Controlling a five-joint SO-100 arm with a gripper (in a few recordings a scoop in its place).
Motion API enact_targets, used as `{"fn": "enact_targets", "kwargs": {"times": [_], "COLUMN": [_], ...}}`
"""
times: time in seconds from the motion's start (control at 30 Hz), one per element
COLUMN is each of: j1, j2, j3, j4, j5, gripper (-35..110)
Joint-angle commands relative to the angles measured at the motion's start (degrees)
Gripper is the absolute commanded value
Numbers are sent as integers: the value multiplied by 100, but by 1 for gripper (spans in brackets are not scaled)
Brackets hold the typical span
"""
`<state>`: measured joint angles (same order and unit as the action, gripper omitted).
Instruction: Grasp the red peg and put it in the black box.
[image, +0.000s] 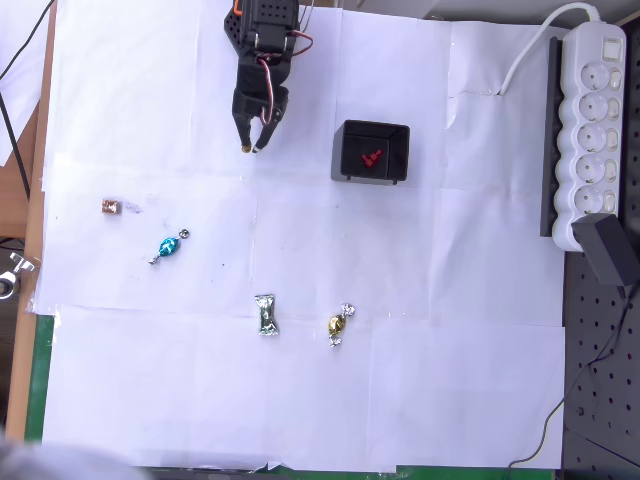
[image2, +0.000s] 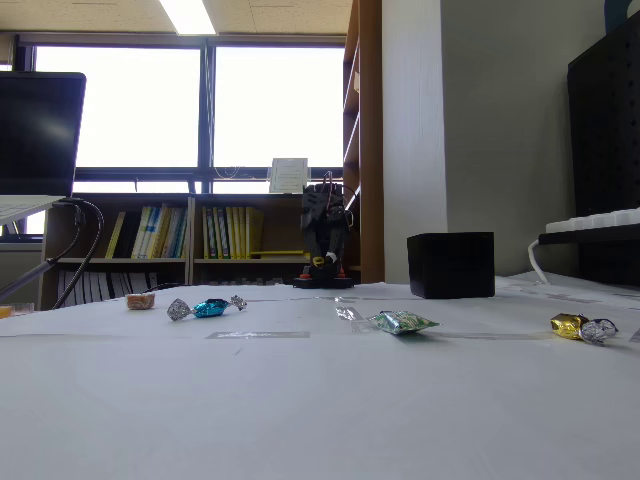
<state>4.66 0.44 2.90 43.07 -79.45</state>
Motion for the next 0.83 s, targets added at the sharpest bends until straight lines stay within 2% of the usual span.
{"fn": "enact_targets", "kwargs": {"times": [0.0, 0.3, 0.57, 0.8], "j1": [176, 316, 53, 35], "j2": [-519, -800, -1380, -1406], "j3": [-334, -633, -633, -642], "j4": [18, 501, 2839, 3762], "j5": [-229, -404, -580, -1160], "gripper": [0, 0, 0, 0]}}
